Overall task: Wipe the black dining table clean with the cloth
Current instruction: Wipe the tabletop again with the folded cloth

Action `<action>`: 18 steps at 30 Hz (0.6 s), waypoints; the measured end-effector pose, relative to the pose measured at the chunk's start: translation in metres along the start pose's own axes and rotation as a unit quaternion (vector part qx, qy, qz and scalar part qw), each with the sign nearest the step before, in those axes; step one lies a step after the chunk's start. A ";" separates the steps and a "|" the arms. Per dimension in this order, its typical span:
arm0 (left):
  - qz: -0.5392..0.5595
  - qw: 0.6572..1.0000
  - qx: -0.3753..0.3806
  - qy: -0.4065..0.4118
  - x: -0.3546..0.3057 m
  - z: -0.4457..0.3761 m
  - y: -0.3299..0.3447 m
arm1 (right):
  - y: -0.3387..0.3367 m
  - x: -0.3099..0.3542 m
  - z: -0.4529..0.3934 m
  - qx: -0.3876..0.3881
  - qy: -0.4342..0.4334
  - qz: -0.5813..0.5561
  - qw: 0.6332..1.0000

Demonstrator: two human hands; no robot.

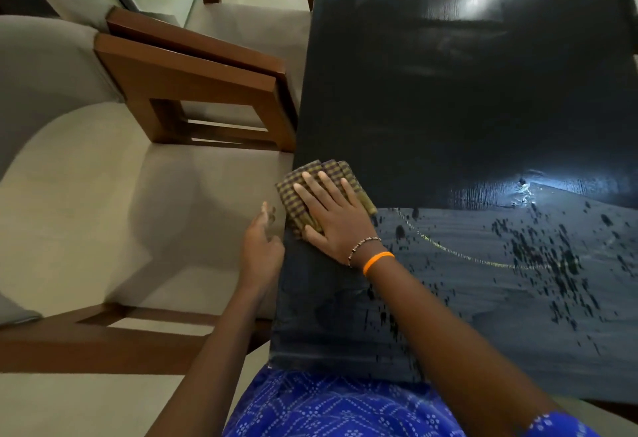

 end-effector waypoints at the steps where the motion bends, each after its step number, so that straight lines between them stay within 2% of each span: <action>1: 0.008 1.000 0.001 0.000 0.000 -0.001 0.001 | -0.004 -0.009 0.008 -0.003 0.008 0.003 1.000; 7: 0.095 0.995 -0.002 -0.040 -0.004 -0.002 0.011 | -0.051 -0.097 0.062 -0.061 0.137 -0.006 0.989; 11: 0.134 0.989 0.004 -0.055 0.002 -0.007 0.011 | -0.079 -0.150 0.104 -0.154 0.261 -0.052 0.951; 14: 0.155 0.986 0.008 -0.060 0.009 -0.010 0.012 | -0.077 -0.155 0.116 -0.187 0.320 -0.060 0.927; 18: 0.185 0.980 -0.010 -0.075 0.020 -0.010 0.011 | -0.057 -0.124 0.093 -0.172 0.351 -0.050 0.919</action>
Point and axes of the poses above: each hand's wrist, its own z-axis away from the middle knuckle, its own y-axis out of the palm, x = y × z, the point moved 3 cm from there along -z, towards the middle knuckle, and after that the axes turned 14 degrees about -z, right-handed, at the moved point
